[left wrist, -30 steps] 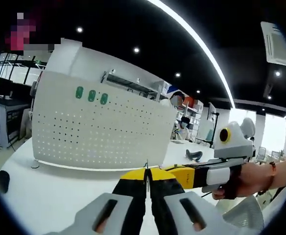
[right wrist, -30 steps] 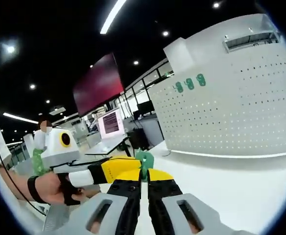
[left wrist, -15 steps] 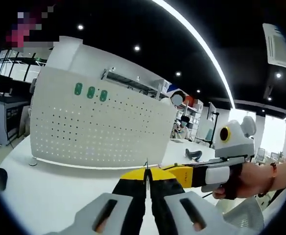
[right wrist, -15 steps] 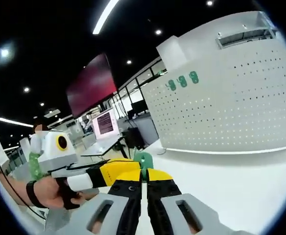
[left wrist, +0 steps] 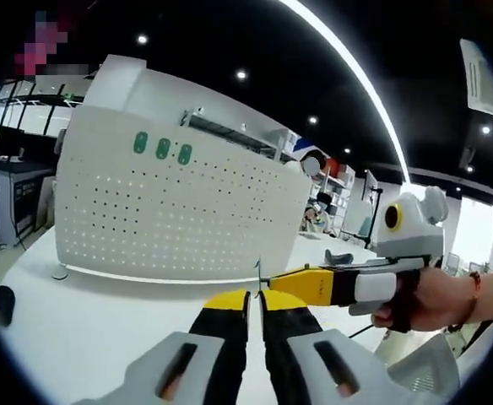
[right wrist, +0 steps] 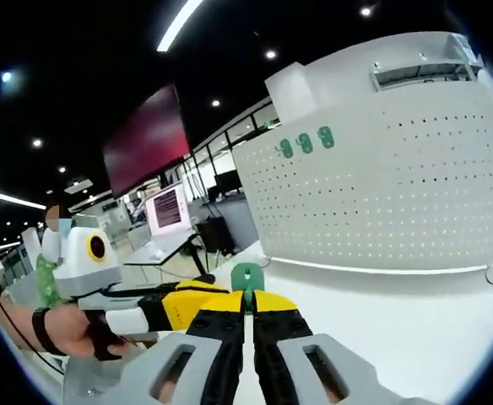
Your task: Insert the hook assembly into the mounting plate slot until the hook locks in place.
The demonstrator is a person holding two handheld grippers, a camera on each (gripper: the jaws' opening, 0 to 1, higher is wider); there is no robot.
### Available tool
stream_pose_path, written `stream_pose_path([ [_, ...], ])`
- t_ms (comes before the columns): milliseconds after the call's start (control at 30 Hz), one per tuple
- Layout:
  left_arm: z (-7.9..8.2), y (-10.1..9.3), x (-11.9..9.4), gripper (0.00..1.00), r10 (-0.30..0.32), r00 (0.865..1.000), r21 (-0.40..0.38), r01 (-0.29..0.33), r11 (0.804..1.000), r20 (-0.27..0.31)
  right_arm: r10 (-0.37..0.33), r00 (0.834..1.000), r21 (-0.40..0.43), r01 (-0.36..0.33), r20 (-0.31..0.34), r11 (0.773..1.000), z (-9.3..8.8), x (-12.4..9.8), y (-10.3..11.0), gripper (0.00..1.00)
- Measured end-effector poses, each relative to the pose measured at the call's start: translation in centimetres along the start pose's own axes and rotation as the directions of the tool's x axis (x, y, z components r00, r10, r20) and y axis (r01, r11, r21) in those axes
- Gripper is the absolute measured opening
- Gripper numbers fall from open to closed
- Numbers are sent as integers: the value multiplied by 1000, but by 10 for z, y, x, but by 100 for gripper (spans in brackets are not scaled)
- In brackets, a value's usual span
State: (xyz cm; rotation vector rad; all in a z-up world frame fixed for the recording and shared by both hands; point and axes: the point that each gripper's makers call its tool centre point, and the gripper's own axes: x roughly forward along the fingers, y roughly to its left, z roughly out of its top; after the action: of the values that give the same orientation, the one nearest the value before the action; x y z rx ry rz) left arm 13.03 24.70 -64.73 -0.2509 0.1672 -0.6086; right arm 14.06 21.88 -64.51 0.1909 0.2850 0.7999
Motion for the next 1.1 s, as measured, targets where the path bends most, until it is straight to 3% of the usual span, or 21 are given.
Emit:
stream_pose_path([
  [367,2,8,-4,14,-9,1000,25,9,1000,6,-81,996,-15,82,28,997,15,1,-21,1],
  [800,0,-7,-10,30,-100,995,90,101,991,-17,-118,992,-35,120,54,992,33,8,-33,1],
  [1100,-9,-12,-18,38,-107,993,146,114,983,-50,-199,976,-57,205,86,977,52,8,-55,1],
])
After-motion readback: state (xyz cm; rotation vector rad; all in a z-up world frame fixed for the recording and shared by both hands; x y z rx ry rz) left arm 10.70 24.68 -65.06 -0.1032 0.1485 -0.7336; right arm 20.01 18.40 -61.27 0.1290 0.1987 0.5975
